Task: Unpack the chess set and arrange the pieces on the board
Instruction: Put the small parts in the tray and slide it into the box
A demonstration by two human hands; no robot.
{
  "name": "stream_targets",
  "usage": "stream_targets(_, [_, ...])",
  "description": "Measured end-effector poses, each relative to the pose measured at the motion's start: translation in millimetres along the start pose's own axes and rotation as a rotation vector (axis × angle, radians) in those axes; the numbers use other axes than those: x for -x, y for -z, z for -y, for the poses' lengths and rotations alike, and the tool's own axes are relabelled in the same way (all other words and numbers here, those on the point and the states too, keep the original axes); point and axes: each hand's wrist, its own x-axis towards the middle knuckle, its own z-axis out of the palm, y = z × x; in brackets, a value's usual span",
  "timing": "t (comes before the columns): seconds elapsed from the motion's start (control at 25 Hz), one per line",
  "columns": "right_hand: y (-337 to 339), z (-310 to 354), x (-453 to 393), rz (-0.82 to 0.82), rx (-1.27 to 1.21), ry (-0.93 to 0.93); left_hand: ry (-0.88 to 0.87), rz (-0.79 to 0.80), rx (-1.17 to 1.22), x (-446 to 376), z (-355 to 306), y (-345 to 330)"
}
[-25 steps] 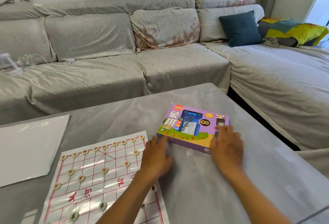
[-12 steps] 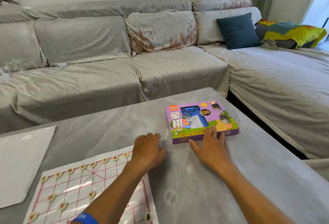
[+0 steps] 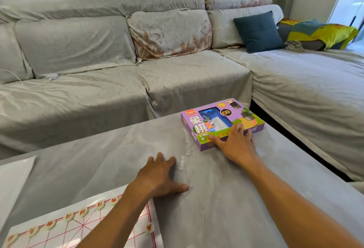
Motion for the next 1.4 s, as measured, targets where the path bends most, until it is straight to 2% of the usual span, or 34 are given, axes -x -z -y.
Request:
stream_targets(0.72, [-4,-9,-11,-0.021,0.012,0.039,-0.008,-0.037,0.023,2,0,-1])
stream_targets(0.96, [-18,-25,43,0.02,-0.032,0.158,0.022,-0.005,0.029,5,-1,3])
stream_targets(1.04, [-13,-21,72,0.11,-0.088,0.185,0.034,-0.013,0.066,14,-4,5])
stream_targets(1.2, [2,7,129,0.283,-0.218,0.203,0.105,-0.262,0.255,60,4,13])
stream_targets(1.32, [10,43,177,0.233,-0.302,0.255,0.149,-0.462,0.312,129,38,22])
stream_targets(1.4, [9,82,211,0.196,-0.288,0.353,0.211,-0.535,0.387,189,74,18])
